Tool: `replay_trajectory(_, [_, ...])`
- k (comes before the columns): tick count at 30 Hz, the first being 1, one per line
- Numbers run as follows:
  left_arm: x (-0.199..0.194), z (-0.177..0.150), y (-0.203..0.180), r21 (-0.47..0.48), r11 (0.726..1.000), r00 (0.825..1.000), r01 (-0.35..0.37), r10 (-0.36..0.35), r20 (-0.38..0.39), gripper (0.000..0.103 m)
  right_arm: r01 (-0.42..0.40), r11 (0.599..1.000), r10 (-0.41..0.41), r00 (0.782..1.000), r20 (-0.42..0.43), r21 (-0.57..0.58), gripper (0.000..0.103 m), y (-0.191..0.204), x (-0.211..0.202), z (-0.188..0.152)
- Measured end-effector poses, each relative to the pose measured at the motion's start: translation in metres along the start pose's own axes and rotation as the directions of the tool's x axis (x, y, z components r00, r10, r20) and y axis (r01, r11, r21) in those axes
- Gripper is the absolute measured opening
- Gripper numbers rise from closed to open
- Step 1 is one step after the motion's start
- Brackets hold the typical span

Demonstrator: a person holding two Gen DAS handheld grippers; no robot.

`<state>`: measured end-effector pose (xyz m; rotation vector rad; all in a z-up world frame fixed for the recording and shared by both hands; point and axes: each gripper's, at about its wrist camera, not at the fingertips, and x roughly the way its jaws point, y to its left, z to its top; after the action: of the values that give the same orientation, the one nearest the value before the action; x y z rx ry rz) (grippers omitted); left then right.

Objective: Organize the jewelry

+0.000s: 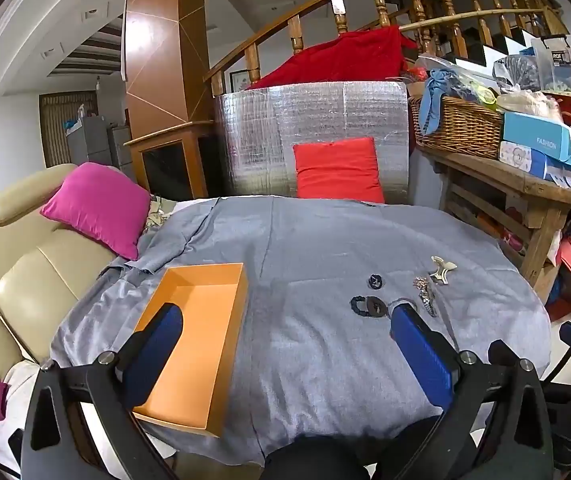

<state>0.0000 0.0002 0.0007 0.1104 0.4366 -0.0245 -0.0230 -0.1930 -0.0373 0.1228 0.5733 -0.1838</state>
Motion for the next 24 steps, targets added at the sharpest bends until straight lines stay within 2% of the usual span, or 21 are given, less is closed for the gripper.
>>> replay_trajectory(24, [0.0012,-0.0026,-0.0014,0.005,1.0,1.0,-0.001,0.001,0.003,0.103,0.001,1.0,-0.001,1.0,0.009,0.003,0.103,0.0003,0.0001,-0.0009])
